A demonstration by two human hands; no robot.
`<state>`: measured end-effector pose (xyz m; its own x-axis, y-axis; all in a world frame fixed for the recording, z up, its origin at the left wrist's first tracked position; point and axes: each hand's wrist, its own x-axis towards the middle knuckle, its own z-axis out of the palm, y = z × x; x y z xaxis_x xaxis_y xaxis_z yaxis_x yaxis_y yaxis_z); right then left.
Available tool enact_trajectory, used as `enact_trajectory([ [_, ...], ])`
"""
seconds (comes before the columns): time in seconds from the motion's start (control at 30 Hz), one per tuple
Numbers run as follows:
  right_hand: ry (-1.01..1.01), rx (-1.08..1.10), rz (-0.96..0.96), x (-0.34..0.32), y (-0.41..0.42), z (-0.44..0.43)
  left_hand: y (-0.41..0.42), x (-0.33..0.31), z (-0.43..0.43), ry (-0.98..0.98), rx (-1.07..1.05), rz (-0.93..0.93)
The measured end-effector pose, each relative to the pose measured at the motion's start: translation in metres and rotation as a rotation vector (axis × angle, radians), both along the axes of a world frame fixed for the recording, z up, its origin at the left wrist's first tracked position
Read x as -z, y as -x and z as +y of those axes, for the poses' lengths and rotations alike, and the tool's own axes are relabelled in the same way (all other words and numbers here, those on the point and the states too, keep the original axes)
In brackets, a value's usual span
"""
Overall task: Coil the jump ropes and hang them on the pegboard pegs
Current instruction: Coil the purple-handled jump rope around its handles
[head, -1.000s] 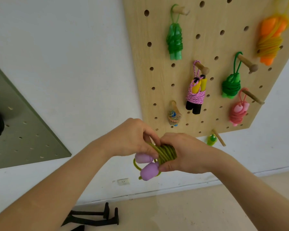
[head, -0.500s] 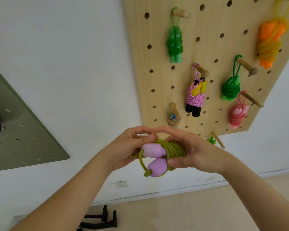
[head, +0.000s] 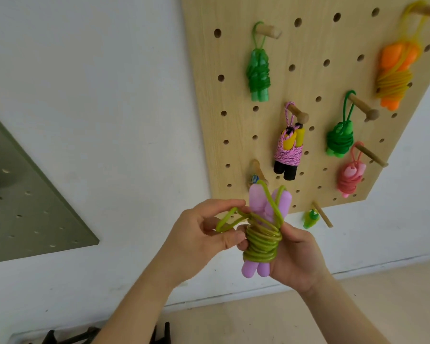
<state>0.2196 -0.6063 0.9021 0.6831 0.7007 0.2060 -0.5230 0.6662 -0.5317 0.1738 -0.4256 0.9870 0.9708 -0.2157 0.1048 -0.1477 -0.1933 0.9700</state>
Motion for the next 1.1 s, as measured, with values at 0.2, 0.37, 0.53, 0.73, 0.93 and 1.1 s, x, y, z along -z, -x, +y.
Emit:
enact_trajectory([
  [0.2,-0.021,-0.085,-0.03,0.005,0.005,0.008,-0.002,-0.019,0.011,-0.204,0.142,-0.031],
  [0.37,0.035,-0.087,-0.03,0.006,0.005,0.007,-0.004,-0.028,0.017,-0.203,0.161,-0.004],
  [0.53,0.278,0.142,-0.208,0.012,0.004,0.007,-0.015,-0.014,0.02,-0.139,0.016,-0.103],
  [0.73,0.422,0.347,-0.327,-0.004,0.007,0.007,-0.017,0.018,0.02,-0.372,-0.137,-0.447],
  [0.93,0.475,0.355,-0.35,-0.003,0.01,0.012,-0.022,0.017,0.032,-0.786,-0.099,-0.809],
  [1.1,0.525,0.323,-0.4,-0.007,0.01,0.009,-0.021,-0.003,0.039,-0.826,0.039,-0.703],
])
